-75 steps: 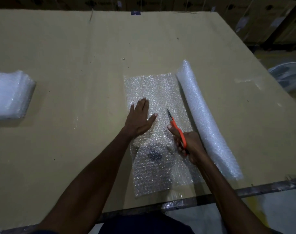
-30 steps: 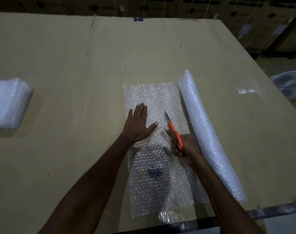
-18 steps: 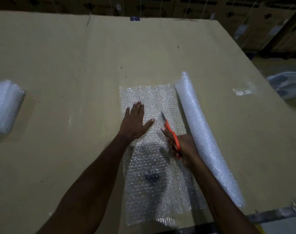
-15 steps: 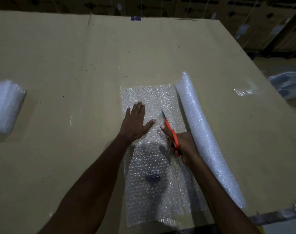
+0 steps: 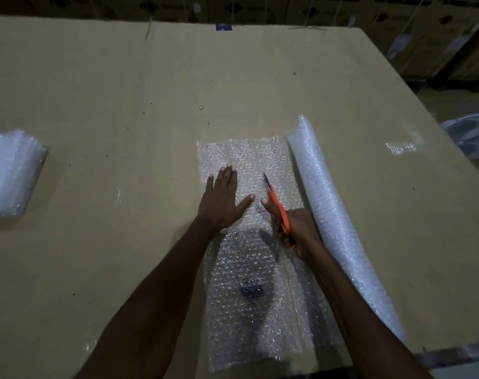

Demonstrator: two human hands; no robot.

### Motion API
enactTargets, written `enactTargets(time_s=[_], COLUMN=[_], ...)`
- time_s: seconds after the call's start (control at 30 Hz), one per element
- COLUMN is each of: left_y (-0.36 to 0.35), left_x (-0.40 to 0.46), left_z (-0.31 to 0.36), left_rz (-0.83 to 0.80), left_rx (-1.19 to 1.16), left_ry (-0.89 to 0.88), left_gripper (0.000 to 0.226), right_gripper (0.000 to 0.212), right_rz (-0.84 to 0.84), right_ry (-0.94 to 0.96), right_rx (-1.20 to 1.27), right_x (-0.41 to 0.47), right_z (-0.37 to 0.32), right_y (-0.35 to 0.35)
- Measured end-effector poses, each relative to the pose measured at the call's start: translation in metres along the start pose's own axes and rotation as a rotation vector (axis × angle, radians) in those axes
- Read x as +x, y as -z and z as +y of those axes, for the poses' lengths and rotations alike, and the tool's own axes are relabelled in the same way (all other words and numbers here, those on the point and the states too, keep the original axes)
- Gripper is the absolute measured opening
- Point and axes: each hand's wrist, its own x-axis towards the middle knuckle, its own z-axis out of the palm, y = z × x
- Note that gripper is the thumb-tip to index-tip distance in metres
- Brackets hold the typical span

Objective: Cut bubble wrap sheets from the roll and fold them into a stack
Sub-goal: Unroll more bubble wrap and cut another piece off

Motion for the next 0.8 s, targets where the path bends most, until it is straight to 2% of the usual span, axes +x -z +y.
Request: enactTargets(time_s=[0.4, 0.63, 0.8], left_y=[0.010, 0.017, 0.012], left_x=[0.001, 0.033, 0.036], left_z=[-0.001, -0.011, -0.021], left_rz=[-0.049, 0.006, -0.029], left_rx=[-0.028, -0.045, -0.018], left_ry=[0.020, 0.032, 0.062], left_gripper=[0.095, 0.087, 0.090], right_gripper=[0.051, 0.054, 0.057], right_rz=[-0.015, 0.001, 0.001], right_ry=[-0.024, -0.035, -0.034], right_rx=[0.050, 0.011, -0.013], right_x=[0.003, -0.001, 0.005], right_z=[-0.010, -0.007, -0.012], right_y=[-0.005, 0.001, -0.002])
